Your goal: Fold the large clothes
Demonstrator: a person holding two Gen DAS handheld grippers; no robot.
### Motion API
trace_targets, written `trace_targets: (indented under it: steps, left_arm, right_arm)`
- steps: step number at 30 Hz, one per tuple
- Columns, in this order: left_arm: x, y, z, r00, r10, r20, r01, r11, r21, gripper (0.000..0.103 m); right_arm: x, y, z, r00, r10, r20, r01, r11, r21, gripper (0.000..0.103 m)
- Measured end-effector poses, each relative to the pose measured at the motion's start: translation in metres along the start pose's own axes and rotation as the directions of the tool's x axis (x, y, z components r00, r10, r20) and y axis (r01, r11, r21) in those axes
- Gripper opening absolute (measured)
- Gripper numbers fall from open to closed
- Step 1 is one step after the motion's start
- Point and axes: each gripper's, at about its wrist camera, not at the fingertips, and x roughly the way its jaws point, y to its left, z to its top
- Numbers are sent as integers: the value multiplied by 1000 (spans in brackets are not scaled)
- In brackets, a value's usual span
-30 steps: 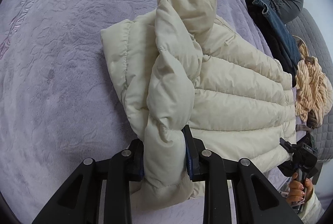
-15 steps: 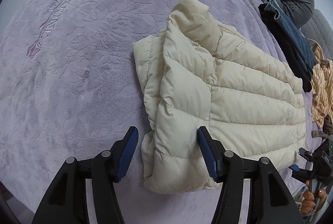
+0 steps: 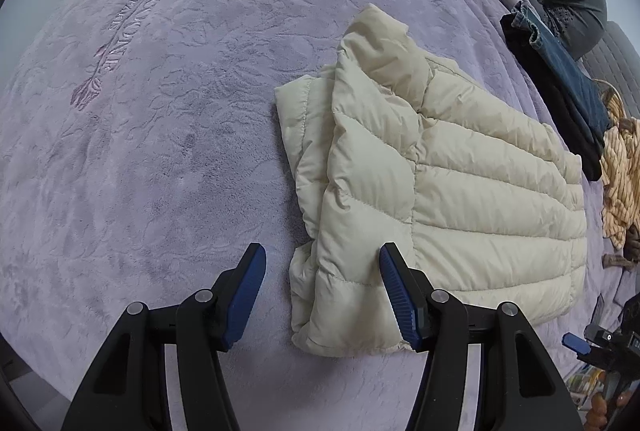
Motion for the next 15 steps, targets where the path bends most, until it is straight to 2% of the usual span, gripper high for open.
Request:
trace_targets:
  steps: [3,5,7,15]
  left_arm:
    - [-3,1,-3,1000,21,18,-21,1000,-1,102]
    - [-8,1,-6,999,25,38,-25,1000,5,102]
    - [-8,3,-8,999,19,32,-18,1000,-1,102]
    - [-10,10,-14,998,52,39,-52,999,-7,102]
  right_arm:
    - [6,15,2,1000,-12,-2,12,999,-49,74]
    - [11,24,9,1000,-24,-7,23,997,-71,75]
    - [14,26,9,999,-35,-15,33,995,-92,82]
    - [30,60,2,995,-98,-2,96,976,-198,85]
